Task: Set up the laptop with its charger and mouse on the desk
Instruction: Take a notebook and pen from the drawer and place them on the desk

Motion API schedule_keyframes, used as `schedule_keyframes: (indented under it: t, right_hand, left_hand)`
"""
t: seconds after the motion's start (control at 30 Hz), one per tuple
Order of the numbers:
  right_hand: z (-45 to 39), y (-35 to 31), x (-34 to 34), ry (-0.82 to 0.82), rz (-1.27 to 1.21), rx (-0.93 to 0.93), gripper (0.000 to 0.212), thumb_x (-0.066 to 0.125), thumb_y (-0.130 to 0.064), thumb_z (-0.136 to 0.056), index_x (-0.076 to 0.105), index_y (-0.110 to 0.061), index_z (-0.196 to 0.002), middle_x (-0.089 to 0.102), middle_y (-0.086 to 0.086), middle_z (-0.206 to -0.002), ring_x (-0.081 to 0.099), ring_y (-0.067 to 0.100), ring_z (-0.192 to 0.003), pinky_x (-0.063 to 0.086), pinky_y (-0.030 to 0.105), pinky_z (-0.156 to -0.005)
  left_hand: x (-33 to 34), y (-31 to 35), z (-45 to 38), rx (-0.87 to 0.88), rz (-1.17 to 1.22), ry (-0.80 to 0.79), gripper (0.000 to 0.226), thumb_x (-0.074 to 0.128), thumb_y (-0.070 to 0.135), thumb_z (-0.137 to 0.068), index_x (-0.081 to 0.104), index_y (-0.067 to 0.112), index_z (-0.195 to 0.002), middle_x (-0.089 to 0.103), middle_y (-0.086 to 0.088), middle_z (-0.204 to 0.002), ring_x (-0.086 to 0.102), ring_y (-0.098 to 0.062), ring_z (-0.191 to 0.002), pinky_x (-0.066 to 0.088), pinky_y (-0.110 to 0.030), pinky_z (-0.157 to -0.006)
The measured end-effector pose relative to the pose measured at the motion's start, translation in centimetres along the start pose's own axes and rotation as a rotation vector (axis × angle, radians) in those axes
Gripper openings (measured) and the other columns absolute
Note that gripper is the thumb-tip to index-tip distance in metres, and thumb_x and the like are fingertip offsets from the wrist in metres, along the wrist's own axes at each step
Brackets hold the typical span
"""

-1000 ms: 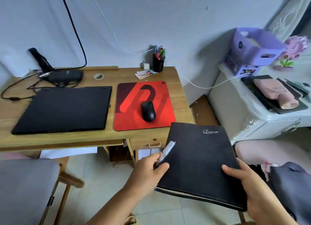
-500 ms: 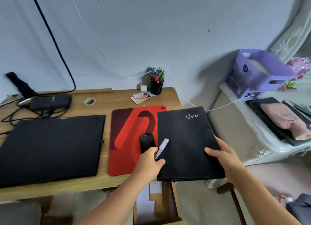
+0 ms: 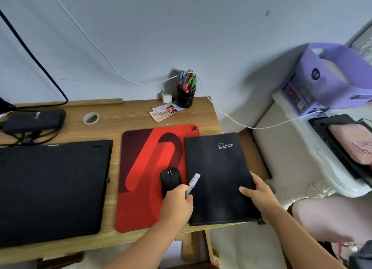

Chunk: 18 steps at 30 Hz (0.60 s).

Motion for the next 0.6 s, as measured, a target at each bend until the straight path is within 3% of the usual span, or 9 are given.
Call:
schedule_keyframes:
  t: [0.13,0.37,0.5,0.6]
  right_hand:
    - [-1.3,0.1,0.5,-0.006,0.077,-0.002,0.048,0.057,-0.003,-0.086,0.049,-0.025,-0.127,0.064,-0.002,-0.11,0.06,0.021,-0.1,0.052,0.04,-0.087]
    - [-4.2,-1.6,1.7,-0.056,0.235,-0.046,0.05,0.062,-0.011,-0.084,0.047,-0.025,-0.129,0.06,0.002,-0.122,0.057,0.024,-0.108,0.051,0.044,-0.094]
    - [-5.4,-1.8,1.5,-0.048,0.549,-0.069,0.051,0.064,-0.026,-0.081,0.046,-0.021,-0.128,0.048,0.009,-0.127,0.042,0.028,-0.118,0.041,0.043,-0.101]
    - [-5.7,-2.9,0.9,-0.001,0.746,-0.134,0.063,0.065,-0.037,-0.078,0.04,-0.02,-0.133,0.04,0.009,-0.134,0.032,0.028,-0.125,0.034,0.043,-0.107]
  left_hand:
    - [-0.8,0.9,-0.4,0.054,0.038,0.12,0.018,0.049,0.017,-0.09,0.061,0.014,-0.102,0.066,-0.008,-0.091,0.059,-0.03,-0.084,0.041,-0.034,-0.066]
    - [-0.6,2.0,-1.8,0.001,0.081,0.249,0.025,0.045,0.017,-0.093,0.061,0.013,-0.111,0.059,-0.008,-0.101,0.058,-0.025,-0.088,0.045,-0.035,-0.078]
    - [0.2,2.7,-2.2,-0.028,0.1,0.318,0.024,0.046,0.014,-0.093,0.06,0.013,-0.111,0.06,-0.007,-0.101,0.058,-0.025,-0.09,0.047,-0.038,-0.08]
    - [0.5,3.4,-2.5,-0.016,0.048,0.4,0.026,0.051,0.018,-0.091,0.058,0.018,-0.115,0.064,0.0,-0.101,0.056,-0.022,-0.097,0.049,-0.039,-0.078]
Point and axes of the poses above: each hand's wrist, its own z-axis away from the middle knuckle, its own x-axis out of the palm, y = z × x, the point moved 4 cm from there along -z, towards the middle knuckle
